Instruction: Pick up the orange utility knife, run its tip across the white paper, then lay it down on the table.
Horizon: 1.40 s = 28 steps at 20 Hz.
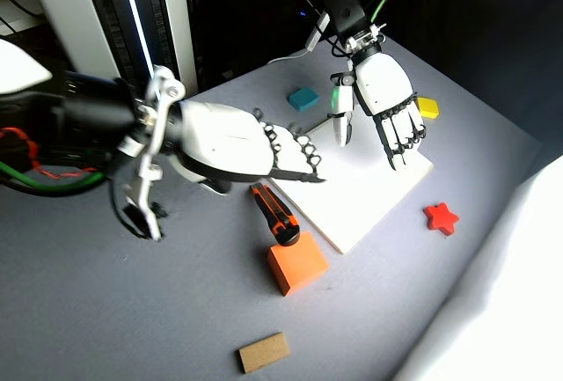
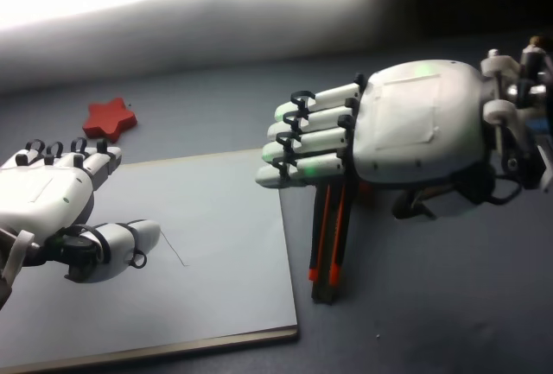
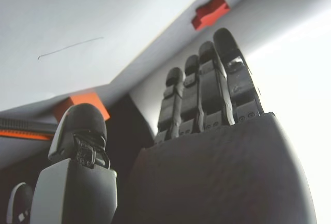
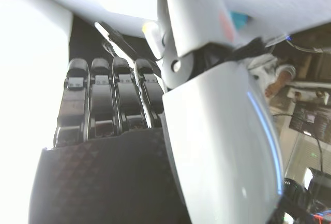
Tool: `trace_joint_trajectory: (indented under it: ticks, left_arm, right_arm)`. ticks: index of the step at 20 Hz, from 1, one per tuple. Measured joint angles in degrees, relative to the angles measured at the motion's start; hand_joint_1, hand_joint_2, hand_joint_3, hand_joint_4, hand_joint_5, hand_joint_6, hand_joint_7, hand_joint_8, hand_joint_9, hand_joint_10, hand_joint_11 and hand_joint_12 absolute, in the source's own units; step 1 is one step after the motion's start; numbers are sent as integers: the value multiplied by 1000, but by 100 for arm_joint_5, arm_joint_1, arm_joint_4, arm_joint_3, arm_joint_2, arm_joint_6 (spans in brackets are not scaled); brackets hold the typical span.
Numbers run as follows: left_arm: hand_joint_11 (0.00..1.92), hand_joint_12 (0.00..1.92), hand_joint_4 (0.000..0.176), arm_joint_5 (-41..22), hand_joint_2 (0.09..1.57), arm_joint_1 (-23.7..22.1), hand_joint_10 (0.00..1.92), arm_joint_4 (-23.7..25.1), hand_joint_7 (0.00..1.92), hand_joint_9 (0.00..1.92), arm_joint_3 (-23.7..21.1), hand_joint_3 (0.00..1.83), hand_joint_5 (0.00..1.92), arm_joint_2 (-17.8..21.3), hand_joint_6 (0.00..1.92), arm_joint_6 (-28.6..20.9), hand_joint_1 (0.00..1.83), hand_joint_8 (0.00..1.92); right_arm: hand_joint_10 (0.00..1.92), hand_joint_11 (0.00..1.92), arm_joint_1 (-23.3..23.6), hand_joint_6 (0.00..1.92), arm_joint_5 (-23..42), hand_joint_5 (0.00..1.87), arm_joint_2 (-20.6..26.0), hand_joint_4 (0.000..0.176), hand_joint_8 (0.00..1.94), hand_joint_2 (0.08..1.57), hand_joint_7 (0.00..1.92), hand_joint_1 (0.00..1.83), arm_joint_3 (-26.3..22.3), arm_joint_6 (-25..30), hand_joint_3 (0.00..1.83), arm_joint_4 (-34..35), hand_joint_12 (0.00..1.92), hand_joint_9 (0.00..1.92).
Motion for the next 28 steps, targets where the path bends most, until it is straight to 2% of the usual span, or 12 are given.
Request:
trace_joint_trajectory:
  ticks: [2, 5, 7, 11, 12, 14, 15, 18, 20, 22, 26, 28]
  left_arm:
    - [0, 726, 10, 0, 1302, -15, 1, -7, 128, 168, 4, 1, 97, 0, 1, 2, 149, 0]
    - [0, 712, 11, 0, 1298, -48, 1, -9, 134, 167, 26, 0, 102, 0, 3, 0, 171, 2]
    - [0, 720, 23, -9, 1304, -81, 0, -44, 113, 160, 39, 2, 80, 0, 2, 0, 123, 0]
    - [0, 713, 14, -26, 1299, -170, 6, -149, 111, 165, 39, 0, 96, -15, 7, 55, 165, 3]
    - [0, 710, 16, -35, 1300, -199, 5, -177, 113, 164, 39, 0, 91, -33, 3, 90, 145, 3]
    - [0, 636, 15, -24, 1308, -203, 2, -179, 110, 159, 39, 3, 78, -35, 1, 92, 133, 0]
    - [0, 596, 17, -24, 1310, -203, 0, -184, 107, 156, 39, 3, 73, -35, 1, 92, 127, 0]
    - [0, 563, 12, -22, 1305, -216, 5, -219, 115, 157, 39, 0, 94, -37, 6, 94, 154, 5]
    - [0, 514, 18, -24, 1307, -227, 1, -214, 102, 146, 39, 0, 83, -37, 1, 96, 140, 2]
    - [0, 521, 23, -24, 1309, -227, 2, -225, 101, 149, 39, 1, 74, -37, 0, 96, 136, 1]
    - [0, 550, 10, -13, 1308, -227, 3, -260, 116, 162, 101, 2, 84, -37, 0, 114, 148, 2]
    - [0, 618, 13, -28, 1303, -227, 9, -278, 146, 190, 111, 0, 104, -37, 5, 116, 167, 5]
  right_arm:
    - [0, 0, 13, 0, -17, 0, -109, 0, 0, 1059, 0, 1227, 129, 476, 0, -542, 0, 0]
    - [0, 0, 4, 0, -24, 0, -216, 0, 0, 1066, 0, 1213, 219, 634, 0, -750, 0, 0]
    - [0, 0, -42, 0, 4, 0, -299, 0, 0, 1043, 0, 1268, 240, 896, 0, -1012, 0, 0]
    - [0, 0, -107, 0, 74, 0, -573, 0, 0, 1054, 0, 1233, 498, 916, 0, -1126, 0, 0]
    - [0, 0, -136, 0, 42, 0, -623, 0, 0, 1044, 0, 1236, 568, 916, 0, -1139, 0, 0]
    - [0, 0, -153, 0, 46, 0, -691, 0, 0, 1045, 0, 1251, 614, 1010, 0, -1290, 0, 0]
    - [0, 0, -153, 0, 114, 0, -739, 0, 0, 1045, 0, 1252, 629, 1255, 0, -1558, 0, 0]
    - [0, 0, -149, 0, 251, 0, -881, 0, 0, 1048, 0, 1250, 741, 1488, 0, -1779, 0, 0]
    - [0, 0, -120, 0, 302, 0, -977, 0, 0, 1052, 0, 1248, 835, 1906, 0, -2131, 0, 0]
    - [0, 0, -81, 0, 361, 0, -1064, 0, 0, 1050, 0, 1255, 955, 2048, 0, -2277, 0, 0]
    - [0, 0, -22, 0, 367, 0, -1228, 0, 0, 1075, 0, 1281, 1045, 2083, 0, -2312, 0, 0]
    - [0, 0, -22, 0, 400, 0, -1333, 0, 0, 1092, 0, 1310, 1123, 2184, 0, -2435, 0, 0]
